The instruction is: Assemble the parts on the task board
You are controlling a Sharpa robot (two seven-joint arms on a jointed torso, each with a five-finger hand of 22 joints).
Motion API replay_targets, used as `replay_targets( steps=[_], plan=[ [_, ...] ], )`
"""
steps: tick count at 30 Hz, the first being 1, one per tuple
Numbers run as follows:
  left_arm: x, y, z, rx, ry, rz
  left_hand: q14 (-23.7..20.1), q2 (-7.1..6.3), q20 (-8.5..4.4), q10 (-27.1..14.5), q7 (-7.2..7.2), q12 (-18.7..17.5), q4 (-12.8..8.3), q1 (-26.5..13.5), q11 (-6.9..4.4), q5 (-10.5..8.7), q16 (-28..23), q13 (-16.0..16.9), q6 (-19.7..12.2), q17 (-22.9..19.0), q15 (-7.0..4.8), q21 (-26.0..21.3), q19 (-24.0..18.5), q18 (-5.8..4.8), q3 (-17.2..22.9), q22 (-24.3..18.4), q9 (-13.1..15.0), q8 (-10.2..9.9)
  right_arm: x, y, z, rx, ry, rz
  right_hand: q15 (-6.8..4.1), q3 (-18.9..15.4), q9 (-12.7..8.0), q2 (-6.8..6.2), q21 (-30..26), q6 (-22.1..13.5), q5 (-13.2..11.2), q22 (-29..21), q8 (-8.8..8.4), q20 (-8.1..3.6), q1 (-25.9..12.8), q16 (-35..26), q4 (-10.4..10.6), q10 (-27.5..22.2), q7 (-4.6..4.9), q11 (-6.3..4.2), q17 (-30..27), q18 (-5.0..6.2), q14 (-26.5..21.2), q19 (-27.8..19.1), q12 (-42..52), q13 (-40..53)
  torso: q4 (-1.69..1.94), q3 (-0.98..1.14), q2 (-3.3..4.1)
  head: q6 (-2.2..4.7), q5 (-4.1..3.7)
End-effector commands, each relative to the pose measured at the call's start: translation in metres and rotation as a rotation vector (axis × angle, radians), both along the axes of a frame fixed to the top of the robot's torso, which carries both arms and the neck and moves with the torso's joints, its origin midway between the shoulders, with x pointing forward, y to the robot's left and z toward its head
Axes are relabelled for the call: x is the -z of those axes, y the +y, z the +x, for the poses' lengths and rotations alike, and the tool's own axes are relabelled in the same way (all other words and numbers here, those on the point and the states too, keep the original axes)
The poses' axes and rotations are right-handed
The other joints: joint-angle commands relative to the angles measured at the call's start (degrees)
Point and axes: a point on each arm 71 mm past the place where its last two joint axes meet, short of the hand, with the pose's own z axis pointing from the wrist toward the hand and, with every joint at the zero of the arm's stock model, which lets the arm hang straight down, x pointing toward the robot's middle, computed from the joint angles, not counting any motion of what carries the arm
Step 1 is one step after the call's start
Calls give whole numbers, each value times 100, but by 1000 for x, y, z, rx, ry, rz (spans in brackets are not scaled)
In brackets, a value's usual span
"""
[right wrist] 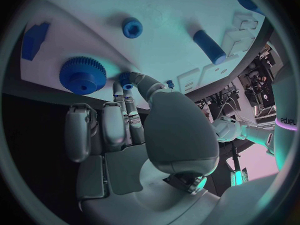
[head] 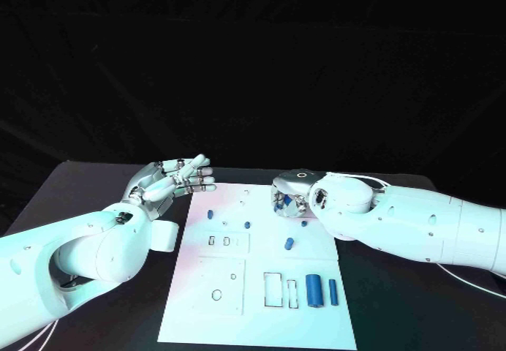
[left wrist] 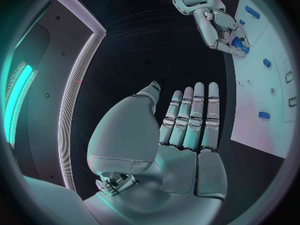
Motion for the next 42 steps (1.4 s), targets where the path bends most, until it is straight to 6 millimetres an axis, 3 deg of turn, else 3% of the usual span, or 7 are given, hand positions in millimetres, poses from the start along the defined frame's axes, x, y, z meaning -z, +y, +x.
replay_targets(
  steps=[1, 10, 18, 26, 29, 36, 42],
  plan=[
    [-2, -2, 0, 18, -9, -5, 34, 28, -29, 32, 7, -27, -3, 23, 20, 6, -40, -5, 40, 5, 14, 32, 26, 58, -29, 6, -8, -40, 2, -1, 0, 8, -6, -9, -40, 89, 35, 51, 28, 30, -52, 95, 12, 1, 111, 45, -31, 56, 4, 0, 17, -85, 228, 45, 13, -6, 3, -2, 12, 6, -9],
    [-2, -1, 1, 16, -5, -6, 37, 40, -30, 32, 9, -34, -1, 25, 21, 7, -43, -6, 42, 7, 14, 39, 23, 57, -29, 11, -9, -45, -8, 3, -7, 2, -78, 64, -38, 266, 103, -16, 135, 56, 91, 264, 27, 3, 111, 124, -77, 127, 8, 1, 69, -113, 218, 111, -46, -46, 7, -2, 10, 59, 7],
    [-1, -1, 2, 15, -1, -11, 40, 53, -31, 33, 9, -44, -2, 33, 22, 7, -47, -8, 43, 10, 15, 49, 18, 56, -27, 16, -12, -53, -16, 13, -3, 14, -146, 111, -39, 321, 124, -46, 152, 57, 128, 291, 28, 3, 113, 137, -102, 145, 11, 1, 69, -116, 213, 116, -65, -58, 20, -22, 21, 108, 3],
    [-1, -1, 3, 14, 1, -11, 41, 55, -31, 32, 9, -47, -3, 35, 23, 7, -49, -9, 41, 11, 15, 51, 17, 55, -27, 18, -13, -55, -19, 29, 3, 2, -182, 140, -38, 333, 130, -59, 153, 54, 129, 294, 27, 3, 107, 144, -106, 146, 14, 4, 75, -116, 212, 115, -72, -62, 22, -9, 35, 122, -4],
    [0, -2, 3, 17, 2, -13, 42, 57, -31, 32, 9, -49, -4, 37, 23, 7, -50, -9, 41, 12, 15, 53, 15, 55, -28, 19, -14, -57, -19, 38, 6, -4, -192, 148, -36, 342, 134, -69, 156, 52, 125, 298, 25, 4, 97, 151, -105, 148, 17, 7, 80, -117, 212, 115, -78, -65, 39, -10, 43, 125, -8],
    [0, -2, 4, 24, 12, -20, 42, 58, -31, 32, 9, -51, -4, 38, 23, 7, -51, -9, 41, 13, 15, 55, 14, 55, -28, 20, -14, -59, -18, 48, 14, -2, -200, 153, -32, 353, 143, -88, 157, 43, 105, 300, 21, 8, 71, 158, -99, 150, 20, 11, 81, -116, 210, 110, -90, -71, 92, -35, 58, 138, -31],
    [1, -1, 4, 23, 16, -22, 43, 62, -31, 30, 10, -55, -3, 38, 24, 7, -53, -10, 39, 13, 15, 57, 12, 54, -29, 22, -16, -63, -18, 53, 16, -5, -210, 164, -30, 358, 145, -92, 167, 42, 101, 317, 20, 9, 64, 163, -97, 153, 21, 11, 87, -120, 211, 120, -92, -72, 112, -42, 67, 145, -31]
  ],
)
